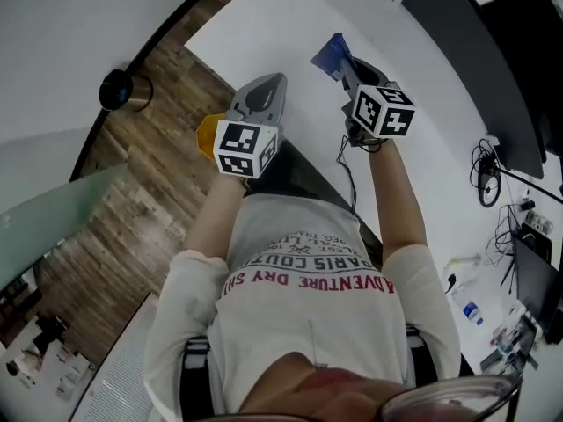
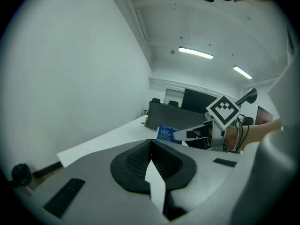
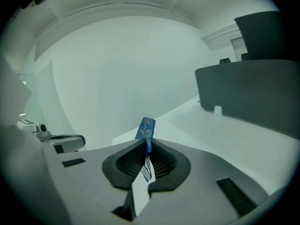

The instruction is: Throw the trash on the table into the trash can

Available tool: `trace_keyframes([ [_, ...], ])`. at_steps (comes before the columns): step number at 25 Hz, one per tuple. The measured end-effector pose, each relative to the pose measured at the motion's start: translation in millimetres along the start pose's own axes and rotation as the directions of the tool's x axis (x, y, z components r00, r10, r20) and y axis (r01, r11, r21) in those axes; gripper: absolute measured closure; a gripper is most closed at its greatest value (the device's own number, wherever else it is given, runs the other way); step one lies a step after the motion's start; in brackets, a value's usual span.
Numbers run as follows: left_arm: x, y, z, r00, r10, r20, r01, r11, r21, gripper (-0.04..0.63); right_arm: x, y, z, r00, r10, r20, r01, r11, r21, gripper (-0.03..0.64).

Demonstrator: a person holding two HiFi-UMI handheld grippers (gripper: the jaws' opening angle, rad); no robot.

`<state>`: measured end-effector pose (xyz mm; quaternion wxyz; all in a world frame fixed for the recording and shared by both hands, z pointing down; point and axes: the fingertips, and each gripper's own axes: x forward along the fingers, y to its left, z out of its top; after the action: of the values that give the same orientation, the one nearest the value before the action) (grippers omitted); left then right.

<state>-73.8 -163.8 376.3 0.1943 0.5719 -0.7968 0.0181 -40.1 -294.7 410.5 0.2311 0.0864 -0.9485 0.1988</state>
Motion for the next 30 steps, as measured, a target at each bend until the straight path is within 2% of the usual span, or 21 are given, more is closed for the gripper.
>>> trace_keyframes([
  [4, -65, 54, -15, 0.987, 0.160, 0.019, -0.159, 0.986, -0.057, 0.572, 35, 86, -22, 0.988, 0.139, -0.060, -0.143, 0.988, -0.051, 0.579],
  [8, -135, 106, -40, 0.953, 0.302, 0.023, -0.298, 0.947, -0.120, 0.572, 73, 176, -58, 0.953, 0.262, -0.156, -0.281, 0.953, -0.116, 0.578],
  [10, -172, 133, -58, 0.924, 0.382, 0.010, -0.375, 0.912, -0.165, 0.572, 90, 221, -82, 0.924, 0.314, -0.217, -0.349, 0.926, -0.143, 0.579],
  [14, -237, 187, -98, 0.859, 0.512, -0.029, -0.501, 0.825, -0.260, 0.572, 124, 295, -138, 0.857, 0.379, -0.348, -0.456, 0.872, -0.175, 0.579],
  [19, -279, 245, -170, 0.817, 0.567, -0.103, -0.564, 0.750, -0.346, 0.572, 177, 344, -223, 0.800, 0.374, -0.470, -0.504, 0.843, -0.187, 0.578],
  [23, -289, 277, -252, 0.795, 0.575, -0.194, -0.599, 0.691, -0.405, 0.572, 221, 347, -317, 0.749, 0.343, -0.567, -0.529, 0.825, -0.199, 0.578],
  [27, -286, 309, -332, 0.775, 0.586, -0.235, -0.626, 0.661, -0.414, 0.572, 274, 333, -415, 0.703, 0.298, -0.646, -0.536, 0.818, -0.206, 0.578],
  [30, -284, 323, -392, 0.772, 0.578, -0.264, -0.632, 0.653, -0.418, 0.572, 304, 326, -481, 0.677, 0.275, -0.683, -0.543, 0.813, -0.211, 0.578],
])
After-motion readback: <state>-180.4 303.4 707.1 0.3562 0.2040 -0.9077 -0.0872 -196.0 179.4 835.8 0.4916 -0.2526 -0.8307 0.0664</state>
